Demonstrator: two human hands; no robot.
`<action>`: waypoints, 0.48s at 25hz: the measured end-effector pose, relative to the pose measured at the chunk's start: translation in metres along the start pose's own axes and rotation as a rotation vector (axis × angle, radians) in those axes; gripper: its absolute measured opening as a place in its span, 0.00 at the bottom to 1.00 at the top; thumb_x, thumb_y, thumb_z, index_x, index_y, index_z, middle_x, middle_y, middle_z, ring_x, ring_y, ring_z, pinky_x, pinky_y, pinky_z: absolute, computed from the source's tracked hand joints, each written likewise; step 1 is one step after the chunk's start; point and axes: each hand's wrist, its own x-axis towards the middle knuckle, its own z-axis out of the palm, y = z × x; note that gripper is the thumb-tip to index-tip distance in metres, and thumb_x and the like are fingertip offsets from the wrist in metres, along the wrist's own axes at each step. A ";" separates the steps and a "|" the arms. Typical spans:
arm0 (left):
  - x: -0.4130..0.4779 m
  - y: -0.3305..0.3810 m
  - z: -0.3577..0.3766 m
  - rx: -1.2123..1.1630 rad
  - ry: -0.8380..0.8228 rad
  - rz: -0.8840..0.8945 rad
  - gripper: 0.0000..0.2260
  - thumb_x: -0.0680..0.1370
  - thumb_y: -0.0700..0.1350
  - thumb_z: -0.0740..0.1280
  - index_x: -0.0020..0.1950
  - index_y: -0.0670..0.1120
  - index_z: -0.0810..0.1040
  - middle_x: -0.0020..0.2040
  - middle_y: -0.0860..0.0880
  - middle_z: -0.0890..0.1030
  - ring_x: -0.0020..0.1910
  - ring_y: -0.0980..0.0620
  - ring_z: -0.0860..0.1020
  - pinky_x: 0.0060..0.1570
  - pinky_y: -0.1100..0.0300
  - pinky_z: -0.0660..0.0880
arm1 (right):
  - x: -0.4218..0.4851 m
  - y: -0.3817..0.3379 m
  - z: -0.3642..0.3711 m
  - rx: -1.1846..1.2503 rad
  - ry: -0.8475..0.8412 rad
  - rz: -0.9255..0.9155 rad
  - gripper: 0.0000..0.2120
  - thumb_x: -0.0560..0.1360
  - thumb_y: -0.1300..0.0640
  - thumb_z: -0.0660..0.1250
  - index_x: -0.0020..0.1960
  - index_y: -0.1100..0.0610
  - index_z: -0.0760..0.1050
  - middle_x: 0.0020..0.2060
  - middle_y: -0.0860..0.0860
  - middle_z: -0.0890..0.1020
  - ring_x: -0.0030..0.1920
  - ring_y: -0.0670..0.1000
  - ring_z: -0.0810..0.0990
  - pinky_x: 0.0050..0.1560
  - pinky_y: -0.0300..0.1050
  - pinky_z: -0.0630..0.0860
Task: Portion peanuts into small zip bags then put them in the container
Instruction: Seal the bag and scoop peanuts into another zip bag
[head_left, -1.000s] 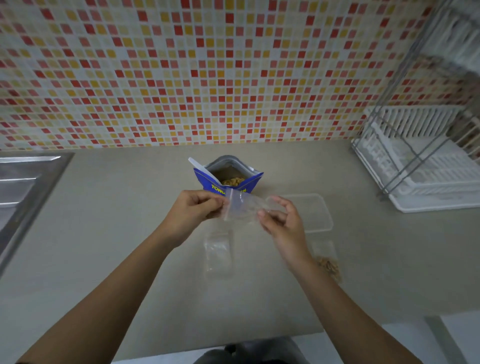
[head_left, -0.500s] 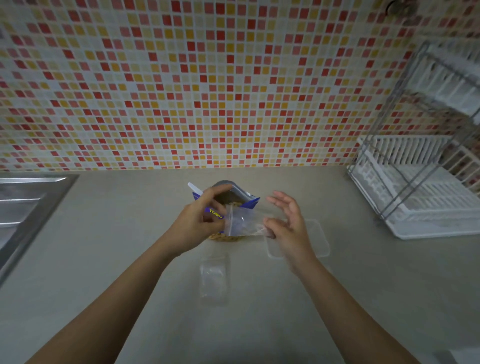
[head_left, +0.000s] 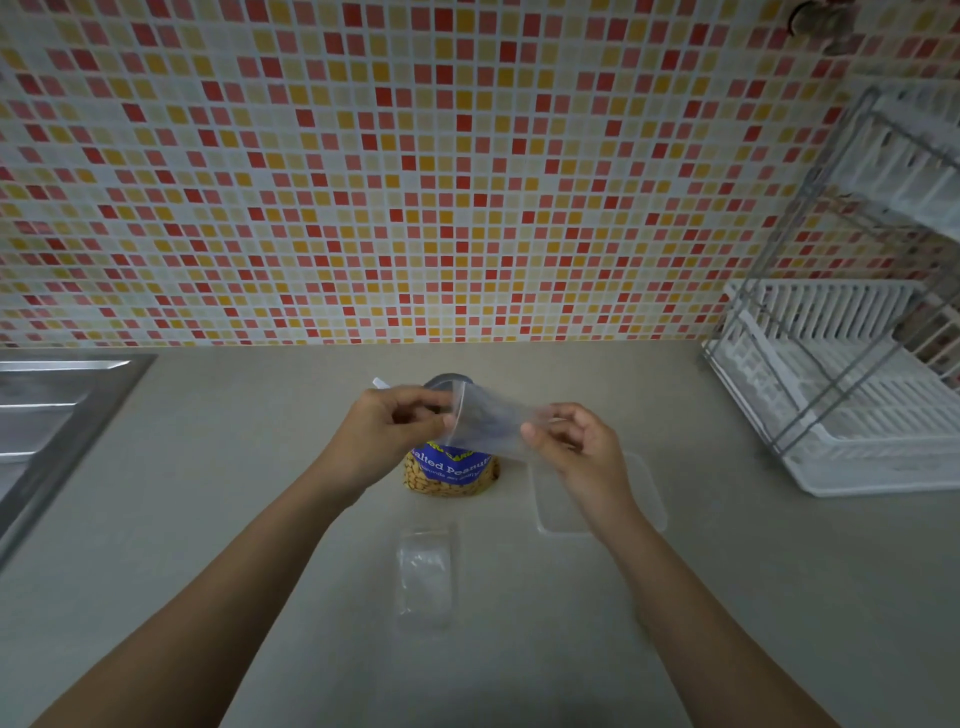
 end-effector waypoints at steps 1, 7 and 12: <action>0.005 0.000 -0.002 0.026 0.021 0.001 0.06 0.73 0.41 0.69 0.44 0.52 0.81 0.35 0.45 0.81 0.31 0.61 0.76 0.30 0.71 0.72 | 0.004 -0.002 0.002 0.032 -0.007 -0.002 0.10 0.70 0.65 0.70 0.46 0.54 0.73 0.26 0.44 0.81 0.30 0.38 0.77 0.36 0.29 0.71; 0.021 0.004 -0.007 0.179 0.115 0.023 0.06 0.75 0.42 0.66 0.39 0.50 0.81 0.33 0.51 0.82 0.33 0.56 0.79 0.36 0.64 0.74 | 0.020 -0.009 0.004 0.078 -0.115 -0.005 0.11 0.75 0.65 0.64 0.55 0.53 0.73 0.34 0.46 0.84 0.38 0.42 0.82 0.40 0.31 0.75; 0.027 0.003 -0.003 0.189 0.217 0.015 0.06 0.74 0.40 0.66 0.43 0.46 0.83 0.33 0.52 0.81 0.29 0.60 0.76 0.32 0.69 0.71 | 0.023 -0.003 0.011 0.021 -0.038 0.002 0.12 0.75 0.61 0.66 0.54 0.48 0.72 0.48 0.45 0.79 0.49 0.44 0.79 0.47 0.30 0.72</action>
